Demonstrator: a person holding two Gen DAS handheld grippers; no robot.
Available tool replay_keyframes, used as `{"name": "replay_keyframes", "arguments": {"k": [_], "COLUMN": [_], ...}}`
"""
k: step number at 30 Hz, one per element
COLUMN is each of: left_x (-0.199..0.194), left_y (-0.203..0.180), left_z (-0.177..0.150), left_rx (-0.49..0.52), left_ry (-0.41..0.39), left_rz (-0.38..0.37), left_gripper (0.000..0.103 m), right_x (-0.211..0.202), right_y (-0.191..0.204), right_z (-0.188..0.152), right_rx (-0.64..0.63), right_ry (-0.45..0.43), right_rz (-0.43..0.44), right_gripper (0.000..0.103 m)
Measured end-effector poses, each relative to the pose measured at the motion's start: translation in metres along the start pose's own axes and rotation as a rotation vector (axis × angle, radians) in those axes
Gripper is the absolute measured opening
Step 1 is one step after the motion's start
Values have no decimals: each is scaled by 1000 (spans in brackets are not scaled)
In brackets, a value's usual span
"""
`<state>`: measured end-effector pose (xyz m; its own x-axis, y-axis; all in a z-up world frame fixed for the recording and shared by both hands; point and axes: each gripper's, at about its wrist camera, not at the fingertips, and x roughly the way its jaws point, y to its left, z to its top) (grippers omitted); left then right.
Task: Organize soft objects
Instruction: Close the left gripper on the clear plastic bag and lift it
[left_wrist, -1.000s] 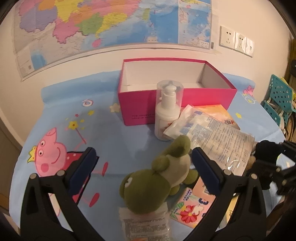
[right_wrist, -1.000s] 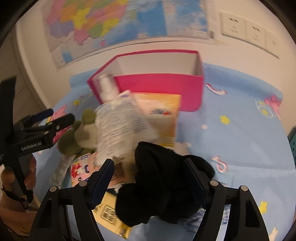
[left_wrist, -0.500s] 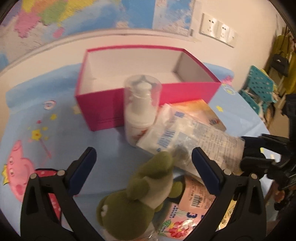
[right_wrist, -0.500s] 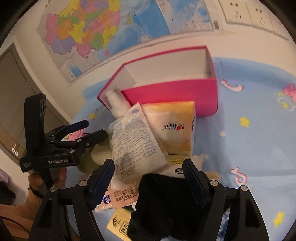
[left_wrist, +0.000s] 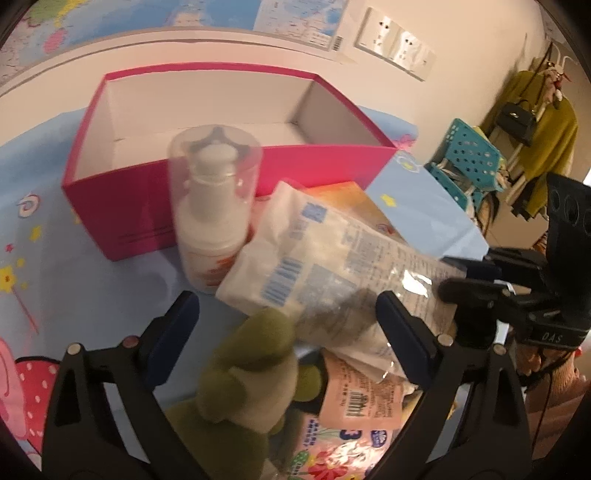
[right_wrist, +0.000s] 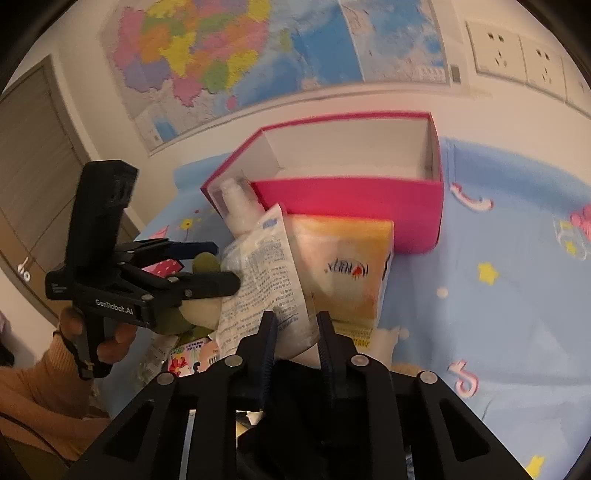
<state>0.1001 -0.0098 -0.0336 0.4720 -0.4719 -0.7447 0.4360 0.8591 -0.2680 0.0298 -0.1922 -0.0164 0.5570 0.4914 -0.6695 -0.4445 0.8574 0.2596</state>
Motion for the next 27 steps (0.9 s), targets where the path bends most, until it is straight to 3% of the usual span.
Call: {"name": "replay_keyframes", "arguments": {"k": [7, 14, 16, 18, 19, 20, 23, 27], "left_x": [2, 5, 5, 4, 3, 2, 2, 2], "left_y": [-8, -18, -15, -13, -12, -11, -10, -12], "left_z": [1, 2, 3, 5, 6, 6, 9, 11], "left_rx": [2, 32, 18, 8, 6, 4, 0, -2], "left_ry": [21, 29, 31, 27, 23, 21, 18, 12], "left_rz": [-62, -45, -43, -44, -42, -44, -44, -47], "left_gripper": [89, 89, 89, 89, 89, 89, 89, 86], "right_x": [-5, 2, 3, -1, -4, -6, -4, 10], "right_y": [-19, -58, -66, -69, -71, -72, -69, -53], "right_z": [19, 28, 23, 15, 11, 8, -1, -6], "right_rx": [-24, 53, 110, 161, 199, 227, 269, 231], "right_ry": [-6, 19, 44, 33, 27, 24, 30, 71], "right_rz": [-20, -103, -83, -27, 26, 65, 135, 130], "right_gripper": [20, 14, 19, 36, 52, 61, 61, 56]}}
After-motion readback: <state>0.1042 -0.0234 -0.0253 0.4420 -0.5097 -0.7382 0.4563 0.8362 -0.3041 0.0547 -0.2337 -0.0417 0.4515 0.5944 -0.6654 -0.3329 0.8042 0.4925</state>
